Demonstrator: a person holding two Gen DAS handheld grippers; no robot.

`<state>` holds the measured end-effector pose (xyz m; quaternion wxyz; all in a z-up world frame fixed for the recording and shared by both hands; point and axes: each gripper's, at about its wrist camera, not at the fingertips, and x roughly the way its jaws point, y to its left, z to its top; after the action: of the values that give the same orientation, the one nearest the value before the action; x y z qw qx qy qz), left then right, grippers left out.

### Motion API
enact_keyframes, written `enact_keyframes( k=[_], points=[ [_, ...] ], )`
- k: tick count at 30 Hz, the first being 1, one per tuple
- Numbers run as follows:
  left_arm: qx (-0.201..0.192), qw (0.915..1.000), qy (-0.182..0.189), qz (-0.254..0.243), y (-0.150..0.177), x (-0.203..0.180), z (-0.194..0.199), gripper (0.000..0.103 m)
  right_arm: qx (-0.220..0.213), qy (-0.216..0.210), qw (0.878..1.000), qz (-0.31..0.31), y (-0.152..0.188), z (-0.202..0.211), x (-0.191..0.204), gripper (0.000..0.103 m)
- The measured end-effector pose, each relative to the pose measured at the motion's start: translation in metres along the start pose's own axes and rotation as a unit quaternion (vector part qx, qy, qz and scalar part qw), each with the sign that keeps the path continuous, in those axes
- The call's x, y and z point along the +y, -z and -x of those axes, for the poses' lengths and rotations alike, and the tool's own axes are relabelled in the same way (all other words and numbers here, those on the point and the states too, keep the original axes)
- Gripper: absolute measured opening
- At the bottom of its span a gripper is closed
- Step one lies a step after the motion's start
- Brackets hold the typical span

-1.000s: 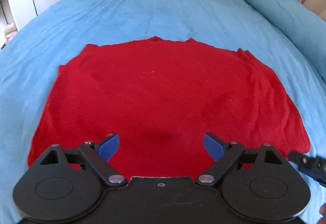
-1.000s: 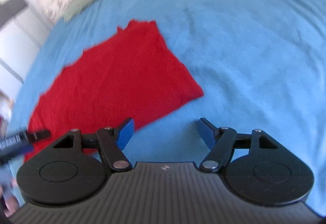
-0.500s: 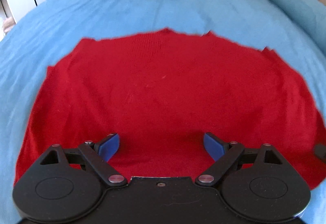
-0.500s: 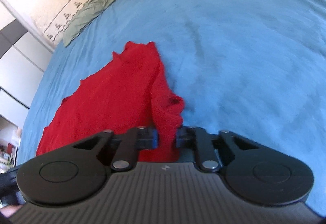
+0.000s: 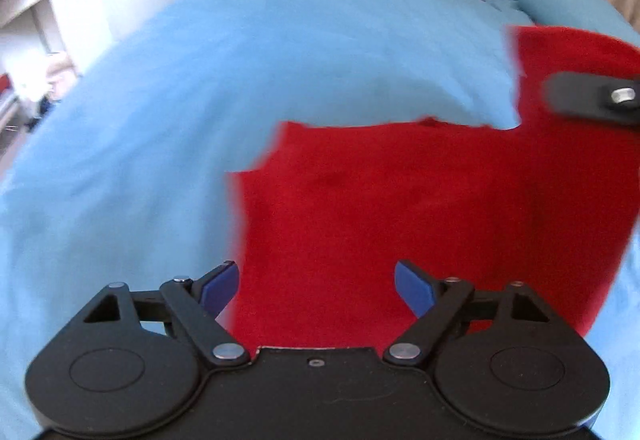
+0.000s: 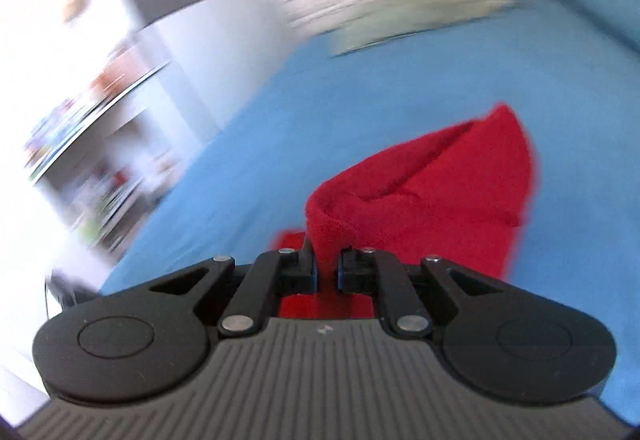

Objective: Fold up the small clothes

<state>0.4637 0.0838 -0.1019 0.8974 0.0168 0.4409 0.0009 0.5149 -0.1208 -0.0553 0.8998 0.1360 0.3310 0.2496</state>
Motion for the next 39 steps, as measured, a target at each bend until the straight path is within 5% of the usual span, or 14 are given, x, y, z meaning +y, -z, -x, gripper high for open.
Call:
enact_keyframes(
  k=[4, 9, 10, 12, 15, 18, 23, 27, 31, 36, 39],
  points=[
    [0.027, 0.9992, -0.023, 0.018, 0.035, 0.061, 0.000, 0.089, 0.096, -0.068, 0.988, 0.097, 0.043, -0.080, 0.049, 0.023],
    [0.066, 0.9947, -0.033, 0.072, 0.081, 0.106, 0.001, 0.089, 0.157, -0.049, 0.976, 0.141, 0.086, -0.128, 0.068, 0.028],
    [0.065, 0.9945, -0.030, 0.077, 0.085, 0.109, 0.004, 0.089, 0.155, -0.042, 0.976, 0.147, 0.086, -0.127, 0.069, 0.032],
    [0.053, 0.9947, -0.023, 0.085, 0.087, 0.113, 0.013, 0.089, 0.150, -0.050, 0.976, 0.150, 0.082, -0.115, 0.070, 0.067],
    [0.031, 0.9949, -0.005, 0.096, 0.079, 0.112, 0.031, 0.089, 0.098, -0.043, 0.980, 0.166, 0.074, -0.072, 0.064, 0.091],
    [0.007, 0.9936, 0.035, 0.107, 0.066, 0.109, 0.044, 0.089, 0.070, 0.014, 0.982, 0.177, 0.081, -0.030, 0.051, 0.098],
    [0.020, 0.9864, 0.113, 0.117, 0.053, 0.088, 0.038, 0.087, 0.088, 0.131, 0.976, 0.152, 0.121, 0.009, 0.014, 0.098],
    [0.034, 0.9852, 0.120, 0.117, 0.046, 0.070, 0.021, 0.063, 0.104, 0.157, 0.976, 0.106, 0.146, 0.010, -0.006, 0.096],
    [0.043, 0.9825, 0.110, 0.144, 0.042, 0.068, 0.005, 0.050, 0.092, 0.167, 0.980, 0.058, 0.151, -0.003, -0.011, 0.096],
    [0.048, 0.9815, 0.092, 0.161, 0.038, 0.065, -0.004, 0.017, 0.095, 0.174, 0.979, 0.050, 0.158, -0.018, -0.010, 0.095],
    [0.044, 0.9814, 0.098, 0.159, 0.036, 0.063, -0.002, 0.008, 0.098, 0.183, 0.977, 0.047, 0.160, -0.023, -0.009, 0.095]
  ],
)
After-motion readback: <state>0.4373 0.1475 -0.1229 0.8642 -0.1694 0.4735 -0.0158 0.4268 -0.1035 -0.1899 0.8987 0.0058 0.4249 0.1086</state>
